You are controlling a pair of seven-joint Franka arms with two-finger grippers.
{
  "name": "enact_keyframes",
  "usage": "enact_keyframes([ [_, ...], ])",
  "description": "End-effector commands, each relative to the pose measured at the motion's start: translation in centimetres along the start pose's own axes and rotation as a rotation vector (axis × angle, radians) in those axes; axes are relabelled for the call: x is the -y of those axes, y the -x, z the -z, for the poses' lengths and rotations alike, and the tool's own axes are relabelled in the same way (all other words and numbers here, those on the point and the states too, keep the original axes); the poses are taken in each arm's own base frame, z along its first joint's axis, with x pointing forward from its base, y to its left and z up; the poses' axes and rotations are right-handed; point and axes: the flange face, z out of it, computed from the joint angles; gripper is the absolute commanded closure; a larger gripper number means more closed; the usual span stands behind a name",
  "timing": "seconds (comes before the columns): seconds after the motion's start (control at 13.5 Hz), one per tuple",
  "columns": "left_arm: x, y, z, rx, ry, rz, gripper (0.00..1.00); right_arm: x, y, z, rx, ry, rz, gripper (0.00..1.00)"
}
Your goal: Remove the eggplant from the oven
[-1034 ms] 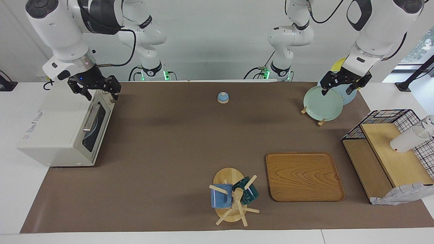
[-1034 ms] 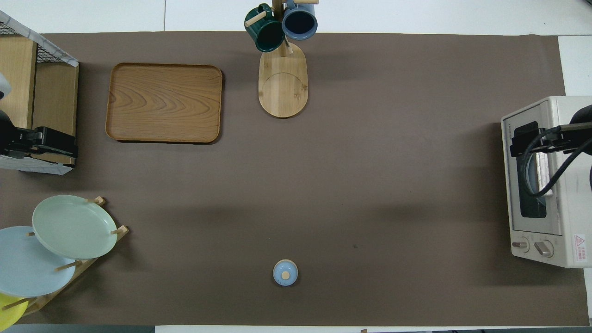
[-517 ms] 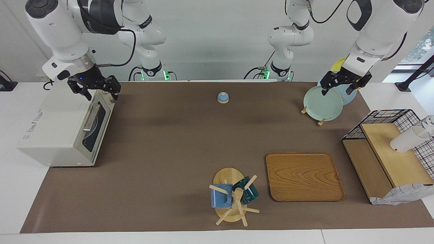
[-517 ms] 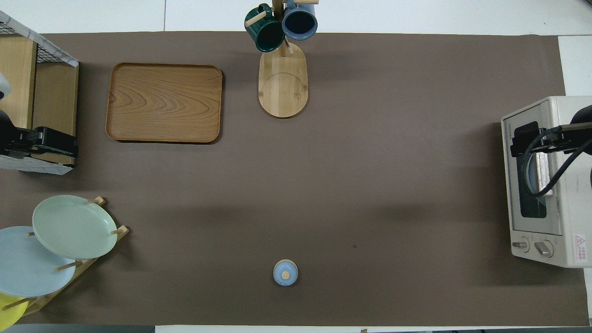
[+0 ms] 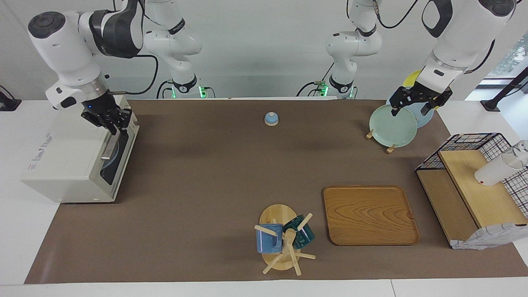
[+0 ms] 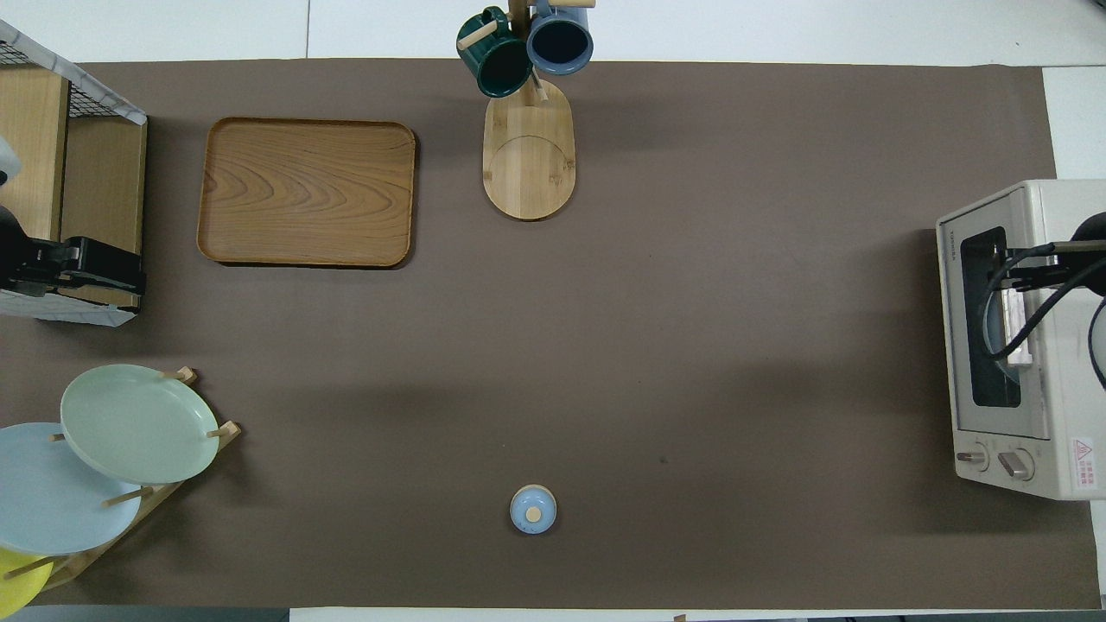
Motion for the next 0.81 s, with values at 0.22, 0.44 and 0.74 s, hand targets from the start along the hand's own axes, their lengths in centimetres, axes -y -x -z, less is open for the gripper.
enact_keyframes([
  [0.22, 0.2, 0.2, 0.4, -0.009, 0.014, 0.001, 0.0, -2.7, 1.7, -4.0, 0.013, 0.045, 0.037, 1.0],
  [0.44, 0.2, 0.2, 0.4, -0.009, 0.014, 0.001, 0.0, -4.4, 2.3, -5.9, 0.02, 0.052, 0.087, 1.0],
  [0.74, 0.2, 0.2, 0.4, -0.007, 0.014, 0.001, 0.0, -3.0, 2.3, -7.2, 0.012, 0.052, 0.105, 1.0],
])
